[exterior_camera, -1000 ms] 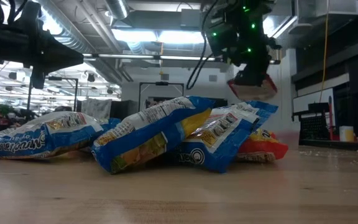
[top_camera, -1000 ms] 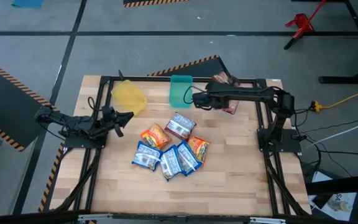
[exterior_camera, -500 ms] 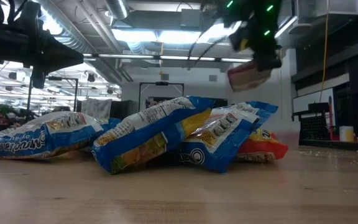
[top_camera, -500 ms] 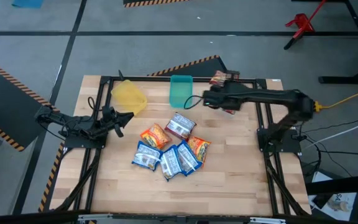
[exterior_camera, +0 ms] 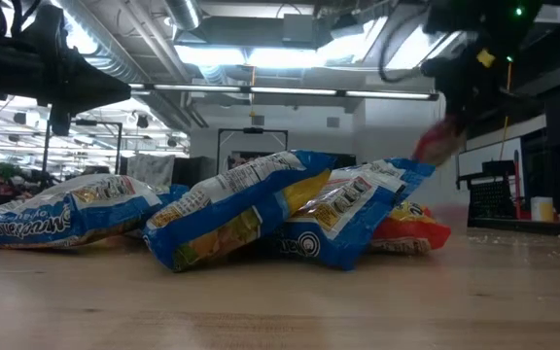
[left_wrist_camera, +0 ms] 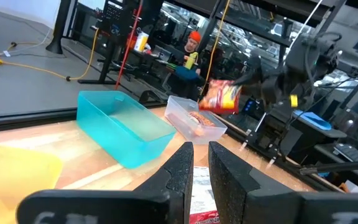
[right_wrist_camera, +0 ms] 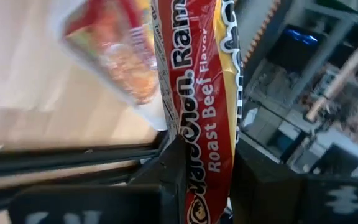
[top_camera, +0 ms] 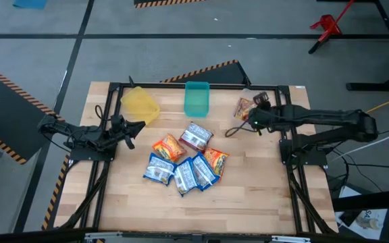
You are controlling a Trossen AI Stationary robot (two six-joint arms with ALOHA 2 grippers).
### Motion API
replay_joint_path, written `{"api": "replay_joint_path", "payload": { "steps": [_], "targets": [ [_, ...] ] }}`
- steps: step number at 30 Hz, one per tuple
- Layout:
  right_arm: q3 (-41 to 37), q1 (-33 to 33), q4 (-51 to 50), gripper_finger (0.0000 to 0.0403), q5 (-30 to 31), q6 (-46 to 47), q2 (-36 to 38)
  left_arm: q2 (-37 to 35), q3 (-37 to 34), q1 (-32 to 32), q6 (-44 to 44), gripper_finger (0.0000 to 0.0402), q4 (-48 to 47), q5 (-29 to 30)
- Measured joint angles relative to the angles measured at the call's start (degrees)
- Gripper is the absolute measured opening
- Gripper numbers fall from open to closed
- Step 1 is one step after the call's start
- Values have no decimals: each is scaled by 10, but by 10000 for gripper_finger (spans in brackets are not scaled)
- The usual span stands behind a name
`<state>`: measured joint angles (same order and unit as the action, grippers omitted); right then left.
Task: Sort Maruchan noodles
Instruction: Put the right red noodle pack into the transparent bin
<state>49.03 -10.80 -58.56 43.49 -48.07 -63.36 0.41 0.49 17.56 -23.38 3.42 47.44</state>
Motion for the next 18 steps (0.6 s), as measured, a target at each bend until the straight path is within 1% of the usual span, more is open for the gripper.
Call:
{"api": "replay_joint_path", "payload": {
  "steps": [3,6,8,11,15,18],
  "targets": [
    [-25,-7,46,64,-16,-50,-4,0,0,0,0,44,0,0],
    [-42,-5,95,64,-11,-106,-10,0,0,0,0,44,0,0],
    [-42,-6,121,64,-13,-125,-9,0,0,0,0,44,0,0],
    [-42,-12,120,64,-35,-141,-8,0,0,0,8,44,0,0],
    [-42,-41,100,64,-50,-152,-8,0,0,0,16,44,0,0],
    [-42,-60,109,64,-75,-154,-8,0,0,0,16,44,0,0]
  ]
}}
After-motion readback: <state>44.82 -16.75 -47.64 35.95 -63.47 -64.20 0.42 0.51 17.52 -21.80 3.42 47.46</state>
